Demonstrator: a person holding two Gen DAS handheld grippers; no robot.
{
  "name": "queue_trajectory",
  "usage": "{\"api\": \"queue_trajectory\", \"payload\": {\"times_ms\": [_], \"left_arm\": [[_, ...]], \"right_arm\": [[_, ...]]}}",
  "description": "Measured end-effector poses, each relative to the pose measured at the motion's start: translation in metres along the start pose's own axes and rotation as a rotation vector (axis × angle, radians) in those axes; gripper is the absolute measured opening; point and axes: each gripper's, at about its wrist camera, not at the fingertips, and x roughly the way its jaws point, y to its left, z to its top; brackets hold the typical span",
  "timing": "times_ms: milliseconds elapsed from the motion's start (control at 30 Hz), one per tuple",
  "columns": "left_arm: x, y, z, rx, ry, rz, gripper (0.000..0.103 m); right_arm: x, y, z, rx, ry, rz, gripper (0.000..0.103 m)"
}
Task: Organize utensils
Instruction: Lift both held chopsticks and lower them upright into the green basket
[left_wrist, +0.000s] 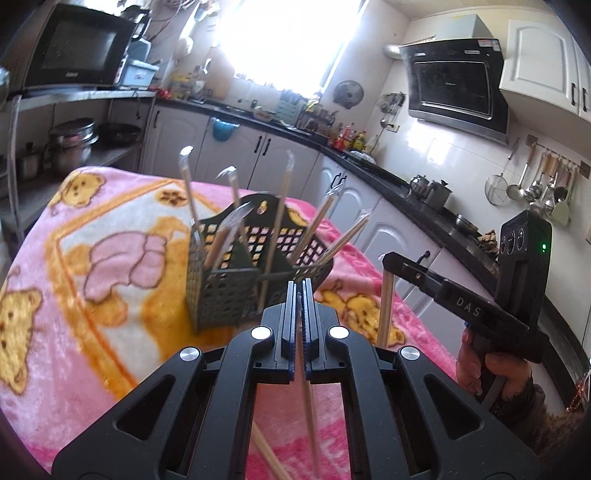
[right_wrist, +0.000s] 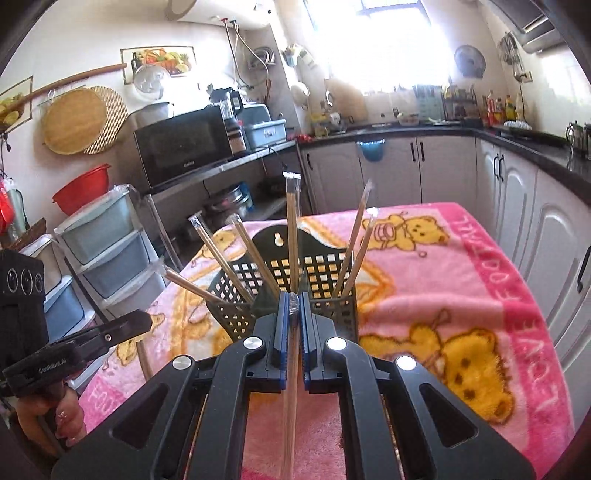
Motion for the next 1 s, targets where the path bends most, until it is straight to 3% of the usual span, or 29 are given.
{"api": "queue_trajectory", "payload": {"times_ms": [500, 1000], "left_arm": [[0.012, -0.044, 0.026, 0.107, -0.027, -0.048, 0.001], [0.016, -0.058, 0.070, 0.158, -0.094, -0.059, 0.001]], "right_arm": [[-0.026, -0.002, 0.014, -0.016, -0.085, -0.021, 0.006], [-0.036, -0.007, 0.043, -0.025, -0.167, -0.042, 0.006]]}}
